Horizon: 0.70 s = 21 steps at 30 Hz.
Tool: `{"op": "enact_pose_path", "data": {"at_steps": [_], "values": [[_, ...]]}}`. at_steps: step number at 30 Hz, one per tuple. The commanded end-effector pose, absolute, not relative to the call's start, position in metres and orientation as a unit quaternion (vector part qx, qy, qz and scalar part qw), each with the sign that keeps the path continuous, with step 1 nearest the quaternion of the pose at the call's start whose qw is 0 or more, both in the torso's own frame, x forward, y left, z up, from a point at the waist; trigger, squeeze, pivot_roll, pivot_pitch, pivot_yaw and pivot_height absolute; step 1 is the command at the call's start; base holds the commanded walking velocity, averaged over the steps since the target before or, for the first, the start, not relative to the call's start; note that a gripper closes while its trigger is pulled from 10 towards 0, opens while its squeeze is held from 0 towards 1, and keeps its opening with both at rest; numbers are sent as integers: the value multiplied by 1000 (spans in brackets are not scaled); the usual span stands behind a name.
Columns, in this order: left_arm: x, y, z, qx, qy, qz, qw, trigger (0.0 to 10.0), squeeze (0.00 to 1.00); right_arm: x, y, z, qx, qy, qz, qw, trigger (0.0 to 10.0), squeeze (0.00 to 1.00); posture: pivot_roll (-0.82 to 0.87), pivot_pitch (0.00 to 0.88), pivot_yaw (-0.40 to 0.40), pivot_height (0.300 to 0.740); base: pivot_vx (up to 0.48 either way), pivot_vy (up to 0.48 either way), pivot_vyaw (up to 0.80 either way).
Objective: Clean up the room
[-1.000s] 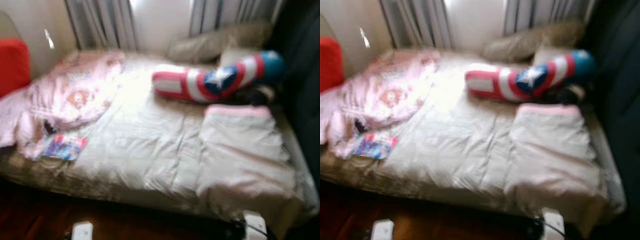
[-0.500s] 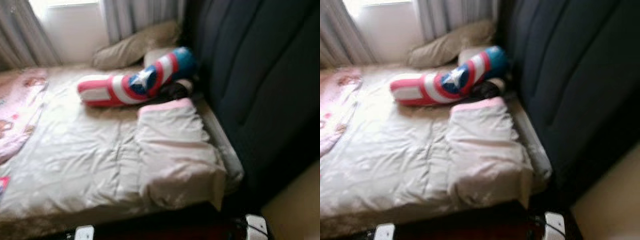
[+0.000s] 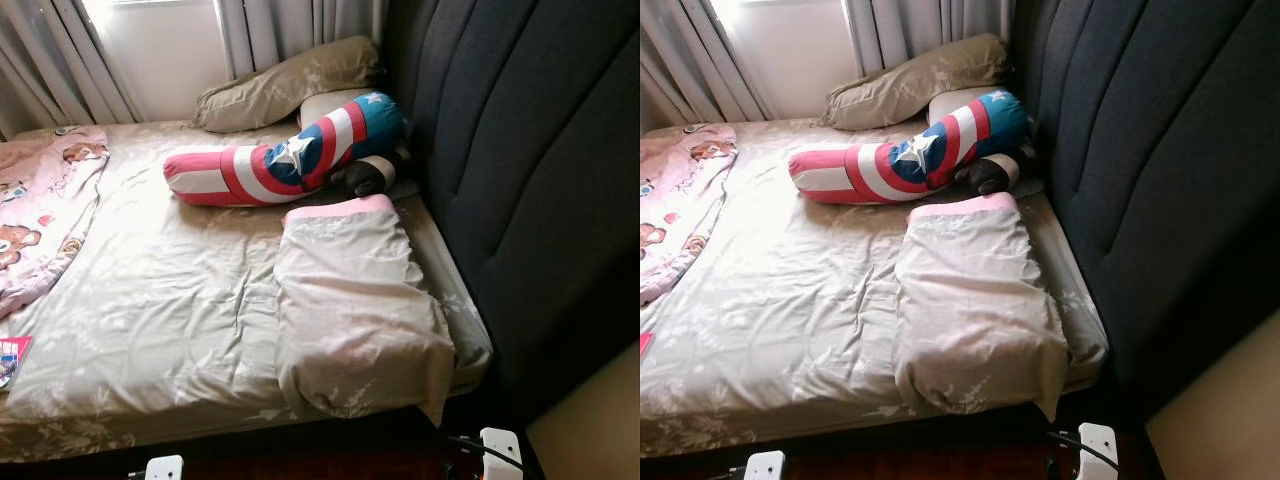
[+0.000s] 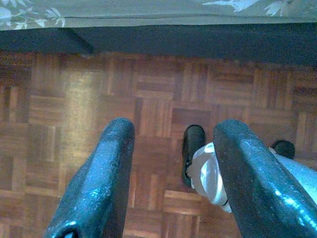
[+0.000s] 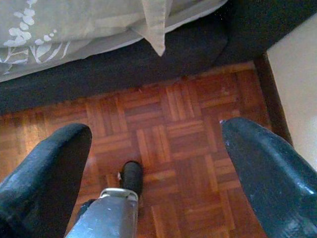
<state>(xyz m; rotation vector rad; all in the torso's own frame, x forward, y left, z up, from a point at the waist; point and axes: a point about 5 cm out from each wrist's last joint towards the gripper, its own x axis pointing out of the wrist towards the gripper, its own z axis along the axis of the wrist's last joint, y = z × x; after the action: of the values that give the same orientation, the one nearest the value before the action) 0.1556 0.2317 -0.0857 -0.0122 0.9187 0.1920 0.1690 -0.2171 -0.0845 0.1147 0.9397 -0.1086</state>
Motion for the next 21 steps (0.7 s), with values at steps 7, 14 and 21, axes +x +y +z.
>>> {"op": "enact_pose_path", "data": {"at_steps": [7, 14, 21], "values": [[148, 234, -88, -8, 454, 102, 885, 10000, 0, 171, -218, -83, 58, 446, -56, 892, 10000, 0, 97, 0, -12, 740, 0, 0, 457], [148, 233, -89, -13, 453, 104, 885, 10000, 0, 172, -218, -83, 58, 445, -58, 892, 10000, 0, 96, 0, -16, 740, 0, 0, 0], [149, 232, -89, -18, 452, 105, 886, 10000, 0, 173, -219, -82, 54, 445, -55, 892, 10000, 0, 97, 0, -26, 740, 0, 0, 0]]}}
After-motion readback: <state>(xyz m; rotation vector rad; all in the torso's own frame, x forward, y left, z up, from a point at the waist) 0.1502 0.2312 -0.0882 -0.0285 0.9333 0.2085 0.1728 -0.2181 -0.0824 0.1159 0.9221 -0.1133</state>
